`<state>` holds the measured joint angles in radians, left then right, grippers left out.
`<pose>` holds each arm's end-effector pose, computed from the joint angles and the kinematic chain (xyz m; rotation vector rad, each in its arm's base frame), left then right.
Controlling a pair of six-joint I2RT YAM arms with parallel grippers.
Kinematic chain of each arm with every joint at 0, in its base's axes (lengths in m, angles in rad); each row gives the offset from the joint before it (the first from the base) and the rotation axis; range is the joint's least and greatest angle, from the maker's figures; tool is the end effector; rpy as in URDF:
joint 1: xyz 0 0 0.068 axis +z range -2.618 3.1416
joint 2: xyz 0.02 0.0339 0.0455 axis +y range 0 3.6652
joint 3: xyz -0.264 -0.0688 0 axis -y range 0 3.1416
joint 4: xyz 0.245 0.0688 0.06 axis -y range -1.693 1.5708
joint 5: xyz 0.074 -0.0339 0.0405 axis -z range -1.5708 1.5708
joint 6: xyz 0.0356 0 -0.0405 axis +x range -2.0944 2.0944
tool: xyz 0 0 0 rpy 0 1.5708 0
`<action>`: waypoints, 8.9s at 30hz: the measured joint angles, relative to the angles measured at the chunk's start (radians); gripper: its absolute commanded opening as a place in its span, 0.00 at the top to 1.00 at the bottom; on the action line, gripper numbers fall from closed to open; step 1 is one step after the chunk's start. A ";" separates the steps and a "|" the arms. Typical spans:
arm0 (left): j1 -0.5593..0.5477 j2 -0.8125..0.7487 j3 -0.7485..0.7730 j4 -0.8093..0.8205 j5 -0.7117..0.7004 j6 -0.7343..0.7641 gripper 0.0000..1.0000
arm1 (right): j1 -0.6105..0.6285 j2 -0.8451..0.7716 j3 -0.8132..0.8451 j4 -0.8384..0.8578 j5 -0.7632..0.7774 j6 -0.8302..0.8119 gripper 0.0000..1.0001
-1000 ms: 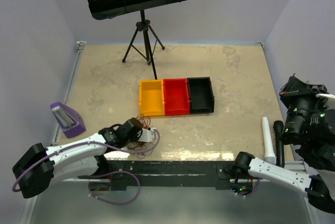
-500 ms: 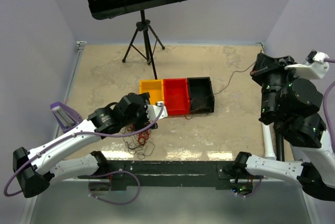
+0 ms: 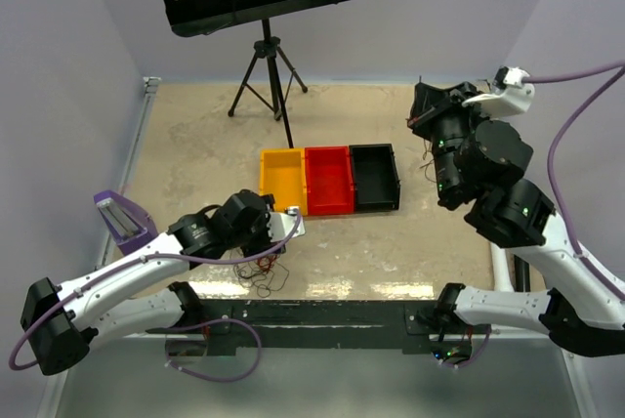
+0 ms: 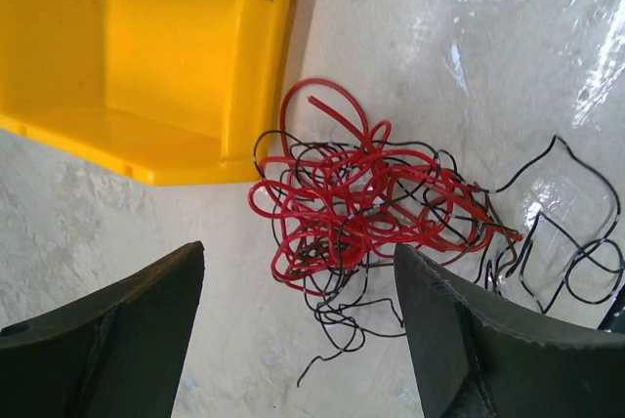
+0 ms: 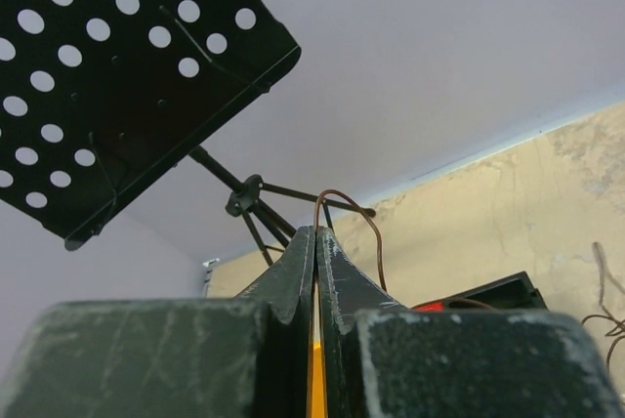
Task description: Untangle the cables
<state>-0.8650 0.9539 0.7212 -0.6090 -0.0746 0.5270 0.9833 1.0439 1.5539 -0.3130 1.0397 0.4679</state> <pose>0.1269 -0.1448 0.2491 1.5190 1.8716 -0.0660 0.1154 0.1178 0.5317 0.5127 1.3976 0.4650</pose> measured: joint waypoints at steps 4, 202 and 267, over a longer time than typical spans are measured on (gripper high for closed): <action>0.001 -0.002 -0.055 0.022 -0.030 0.000 0.21 | 0.000 0.031 0.000 0.029 -0.007 -0.021 1.00; 0.441 0.002 -0.255 0.162 0.047 0.216 1.00 | 0.130 -0.251 -0.797 0.074 -0.483 0.561 1.00; 0.441 0.132 -0.481 0.586 -0.285 0.444 1.00 | 0.413 -0.419 0.156 -0.394 0.383 0.187 1.00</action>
<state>-0.4244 1.0863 0.2398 -0.0227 -0.3599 0.9707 1.3960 0.6250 1.7096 -0.7071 1.4227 0.6548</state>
